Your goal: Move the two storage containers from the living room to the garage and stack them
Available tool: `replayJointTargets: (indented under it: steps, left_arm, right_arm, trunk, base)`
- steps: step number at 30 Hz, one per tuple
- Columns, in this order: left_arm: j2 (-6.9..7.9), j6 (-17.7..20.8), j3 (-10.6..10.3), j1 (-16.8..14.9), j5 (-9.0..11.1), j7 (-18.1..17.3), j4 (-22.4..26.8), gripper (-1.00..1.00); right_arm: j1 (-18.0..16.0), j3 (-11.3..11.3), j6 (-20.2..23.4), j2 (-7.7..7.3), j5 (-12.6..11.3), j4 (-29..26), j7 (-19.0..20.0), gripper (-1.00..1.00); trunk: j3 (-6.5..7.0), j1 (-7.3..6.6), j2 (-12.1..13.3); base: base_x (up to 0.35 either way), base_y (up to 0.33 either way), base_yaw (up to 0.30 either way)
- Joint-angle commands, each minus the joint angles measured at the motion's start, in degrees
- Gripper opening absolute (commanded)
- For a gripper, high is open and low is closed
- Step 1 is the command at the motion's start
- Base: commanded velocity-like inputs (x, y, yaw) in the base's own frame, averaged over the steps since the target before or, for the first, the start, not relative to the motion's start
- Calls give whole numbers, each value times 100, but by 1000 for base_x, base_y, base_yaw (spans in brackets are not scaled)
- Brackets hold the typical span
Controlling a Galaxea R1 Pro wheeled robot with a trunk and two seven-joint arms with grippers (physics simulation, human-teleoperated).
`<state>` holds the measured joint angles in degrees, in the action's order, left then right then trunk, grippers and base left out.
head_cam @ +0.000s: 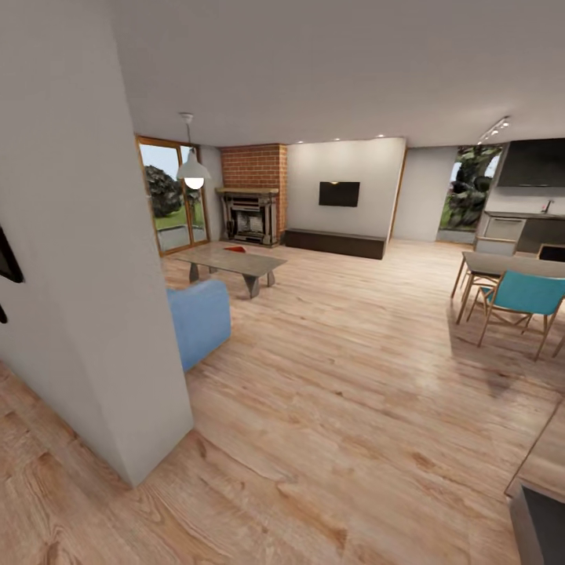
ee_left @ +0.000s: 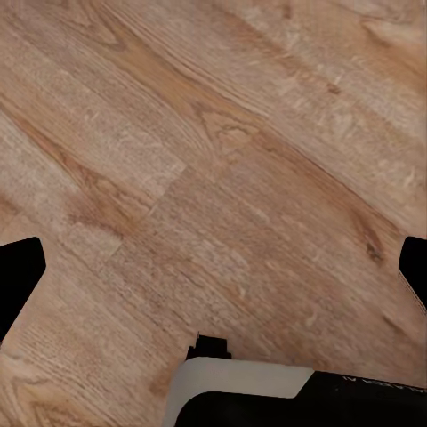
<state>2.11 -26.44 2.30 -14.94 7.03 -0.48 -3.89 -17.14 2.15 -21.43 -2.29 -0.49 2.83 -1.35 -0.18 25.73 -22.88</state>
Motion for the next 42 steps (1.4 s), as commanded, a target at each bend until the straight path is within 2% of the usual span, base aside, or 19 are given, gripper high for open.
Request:
replayJointTargets:
  steps: [1,23,27,42]
  left_arm:
    - [0,-36,22,-8,9,-5,-24,100]
    - [-51,-36,23,-9,0,-5,-17,100]
    - [14,-36,25,-8,8,-5,-16,100]
    - [15,-36,25,-9,9,4,-16,100]
  right_arm:
    - [-8,23,-37,1,-4,25,-14,100]
    - [-8,22,-37,1,-4,25,-14,100]
    - [-8,22,-35,1,-4,25,-14,100]
    - [-8,22,-36,1,-4,25,-14,100]
  trunk:
    - [-2,6,-4]
    - [-2,6,-4]
    - [-2,6,-4]
    - [-2,6,-4]
  base:
    - [326,0,0]
    - [326,0,0]
    - [326,0,0]
    - [326,0,0]
